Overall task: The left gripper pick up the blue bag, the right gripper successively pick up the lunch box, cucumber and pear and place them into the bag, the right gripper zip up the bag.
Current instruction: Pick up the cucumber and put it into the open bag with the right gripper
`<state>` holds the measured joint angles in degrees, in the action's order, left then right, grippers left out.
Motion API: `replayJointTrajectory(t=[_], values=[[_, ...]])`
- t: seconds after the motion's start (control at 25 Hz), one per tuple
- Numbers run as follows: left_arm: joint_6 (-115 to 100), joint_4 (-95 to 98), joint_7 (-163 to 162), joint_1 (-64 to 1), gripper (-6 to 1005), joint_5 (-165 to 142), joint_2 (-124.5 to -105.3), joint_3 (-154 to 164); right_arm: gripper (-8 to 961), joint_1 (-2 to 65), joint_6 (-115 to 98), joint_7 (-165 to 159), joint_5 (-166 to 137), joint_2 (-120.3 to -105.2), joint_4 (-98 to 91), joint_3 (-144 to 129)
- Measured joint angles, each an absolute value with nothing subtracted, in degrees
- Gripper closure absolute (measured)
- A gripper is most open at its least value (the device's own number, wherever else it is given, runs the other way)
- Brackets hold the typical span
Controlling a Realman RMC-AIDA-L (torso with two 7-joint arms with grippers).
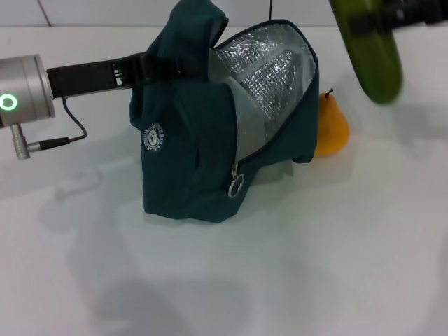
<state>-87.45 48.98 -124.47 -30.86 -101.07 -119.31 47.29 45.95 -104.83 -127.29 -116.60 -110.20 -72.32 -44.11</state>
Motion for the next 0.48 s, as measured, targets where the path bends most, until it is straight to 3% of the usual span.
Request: replayJointTrajectory(t=[0.2,0.36,0.48], values=[[-87.4,48.8,-124.3,-31.3,947,-100.6,-119.35,47.3,364,46.3,-98.2,-121.2,-110.9,-111.74,-71.0,-45.4],[-87.4,48.7,-124.1,-31.5,947,-100.6,-119.36,47.3,360,46.7,-91.2,-111.8,-108.1,-114.8,-65.7,-46.2],[-87.5,48.7,-124.1,-31.5,947,-100.6,-119.38,47.3,358,47.2,-86.3,-105.6,-106.2,-115.38,-59.2,-49.9]])
